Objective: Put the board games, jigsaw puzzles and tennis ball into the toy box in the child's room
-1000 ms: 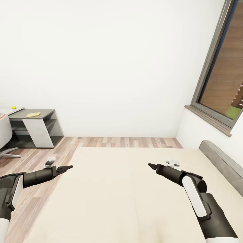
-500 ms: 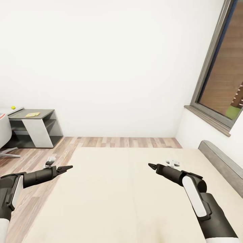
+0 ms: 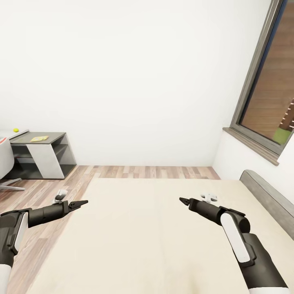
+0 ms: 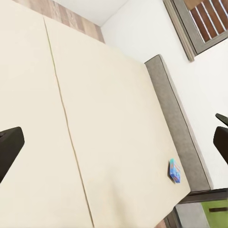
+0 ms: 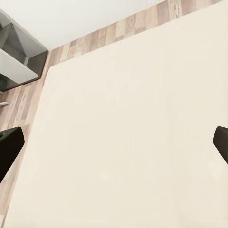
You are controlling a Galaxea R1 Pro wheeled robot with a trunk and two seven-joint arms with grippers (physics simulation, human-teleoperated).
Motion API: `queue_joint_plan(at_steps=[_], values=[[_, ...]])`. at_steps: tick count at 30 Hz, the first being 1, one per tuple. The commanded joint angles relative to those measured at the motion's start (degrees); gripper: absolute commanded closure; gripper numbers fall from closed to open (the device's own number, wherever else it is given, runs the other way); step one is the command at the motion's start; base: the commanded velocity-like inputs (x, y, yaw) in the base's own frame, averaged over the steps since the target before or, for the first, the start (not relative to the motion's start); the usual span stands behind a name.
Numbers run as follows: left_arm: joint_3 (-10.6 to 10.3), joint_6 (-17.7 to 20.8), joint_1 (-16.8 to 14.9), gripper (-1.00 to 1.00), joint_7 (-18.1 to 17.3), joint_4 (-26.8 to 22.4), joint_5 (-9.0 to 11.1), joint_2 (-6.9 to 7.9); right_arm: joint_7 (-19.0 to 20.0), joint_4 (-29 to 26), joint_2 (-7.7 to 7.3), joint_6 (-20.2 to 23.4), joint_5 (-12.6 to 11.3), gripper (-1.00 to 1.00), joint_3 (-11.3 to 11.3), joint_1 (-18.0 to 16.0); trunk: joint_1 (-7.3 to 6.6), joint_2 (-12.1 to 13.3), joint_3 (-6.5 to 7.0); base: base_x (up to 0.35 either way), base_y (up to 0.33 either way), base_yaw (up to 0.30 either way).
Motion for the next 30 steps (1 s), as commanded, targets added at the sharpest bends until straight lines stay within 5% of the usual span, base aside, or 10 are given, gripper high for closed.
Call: queue_joint_plan(at_steps=[1,30], values=[[0.08,0.54,-0.07,-1.00,-0.29,-0.01,-0.15,0.01,0.18,-0.04,0.00,0.30,0.07,-1.00,-0.07,-0.05,0.04,-0.13,-0.13,0.000,0.000,0.000],[0.08,0.50,-0.07,-1.00,-0.24,-0.01,-0.15,-0.01,0.15,0.04,0.03,0.24,0.36,-1.00,-0.07,-0.05,0.04,-0.13,-0.13,0.000,0.000,0.000]])
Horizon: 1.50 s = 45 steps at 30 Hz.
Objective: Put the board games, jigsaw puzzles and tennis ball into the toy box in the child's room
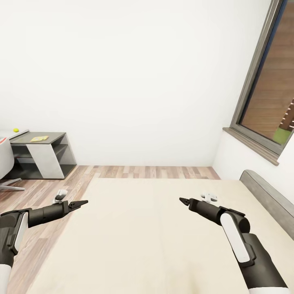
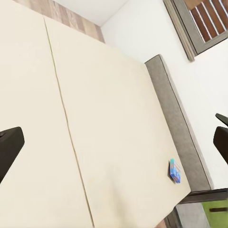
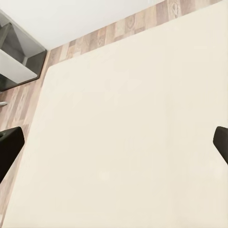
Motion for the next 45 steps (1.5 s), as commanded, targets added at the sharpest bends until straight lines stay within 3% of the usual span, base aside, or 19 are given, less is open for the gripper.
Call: queue_joint_plan(at_steps=[1,45], values=[[0.08,0.56,-0.07,-1.00,-0.30,-0.01,-0.15,-0.01,0.18,-0.04,0.01,0.29,0.08,-1.00,-0.07,-0.05,0.04,-0.13,-0.13,0.000,0.000,0.000],[0.08,0.53,-0.06,-1.00,-0.38,-0.01,-0.15,-0.01,0.20,-0.03,-0.02,0.18,-0.04,-1.00,-0.07,-0.05,0.04,-0.13,-0.13,0.000,-0.003,0.000]])
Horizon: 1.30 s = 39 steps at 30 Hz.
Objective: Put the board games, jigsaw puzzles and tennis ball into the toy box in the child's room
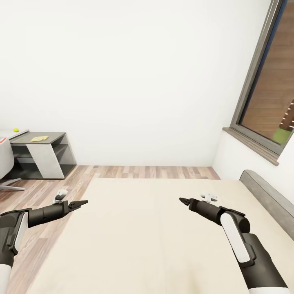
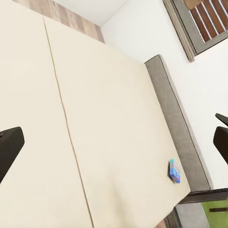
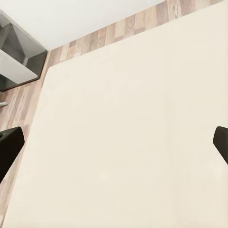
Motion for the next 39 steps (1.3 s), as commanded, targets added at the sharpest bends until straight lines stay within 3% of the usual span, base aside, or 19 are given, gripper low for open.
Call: queue_joint_plan(at_steps=[1,39], values=[[0.08,0.55,-0.06,-1.00,-0.31,-0.01,-0.15,-0.01,0.18,-0.04,0.00,0.30,0.07,-1.00,-0.07,-0.05,0.04,-0.13,-0.13,-0.015,0.000,0.000],[0.08,0.54,-0.06,-1.00,-0.26,-0.01,-0.15,-0.01,0.18,-0.04,0.00,0.30,-0.01,-1.00,-0.07,-0.05,0.04,-0.13,-0.13,-0.010,0.000,0.000]])
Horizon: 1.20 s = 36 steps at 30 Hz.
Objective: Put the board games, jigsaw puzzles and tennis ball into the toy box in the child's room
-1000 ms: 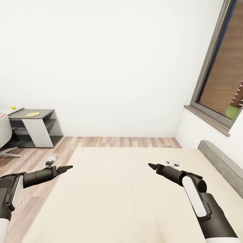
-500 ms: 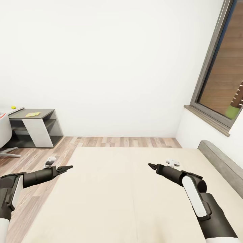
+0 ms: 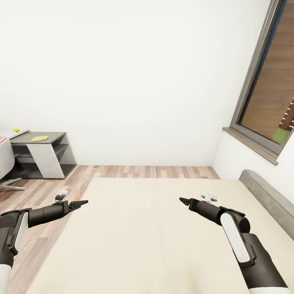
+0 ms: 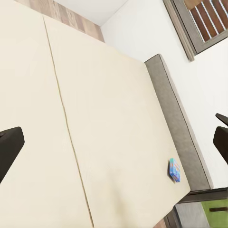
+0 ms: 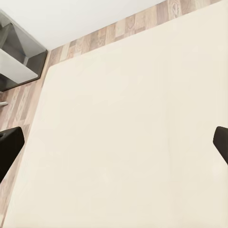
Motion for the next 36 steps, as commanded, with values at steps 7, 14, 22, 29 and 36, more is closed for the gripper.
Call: queue_joint_plan(at_steps=[7,14,22,29,36], values=[[0.08,0.54,-0.05,-1.00,-0.34,-0.01,-0.15,-0.01,0.23,-0.04,-0.06,0.32,0.02,-1.00,-0.07,-0.05,0.04,-0.13,-0.13,0.000,0.000,0.000],[0.08,0.54,-0.07,-1.00,-0.35,-0.01,-0.15,-0.01,0.22,-0.04,-0.08,0.37,-0.01,-1.00,-0.07,-0.05,0.04,-0.13,-0.04,0.000,0.000,-0.064],[0.08,0.54,-0.06,-1.00,-0.35,-0.01,-0.15,-0.01,0.18,-0.05,-0.01,0.38,0.00,-1.00,-0.07,-0.05,0.04,-0.13,0.08,0.000,0.000,-0.083],[0.08,0.55,-0.05,-1.00,-0.35,-0.01,-0.15,-0.01,0.18,-0.05,0.00,0.39,-0.01,-1.00,-0.07,-0.05,0.04,-0.13,0.09,0.000,0.000,-0.013],[0.08,0.54,-0.06,-1.00,-0.35,-0.01,-0.15,-0.01,0.18,-0.04,0.00,0.39,-0.02,-1.00,-0.07,-0.05,0.04,-0.13,0.10,0.000,0.000,-0.003]])
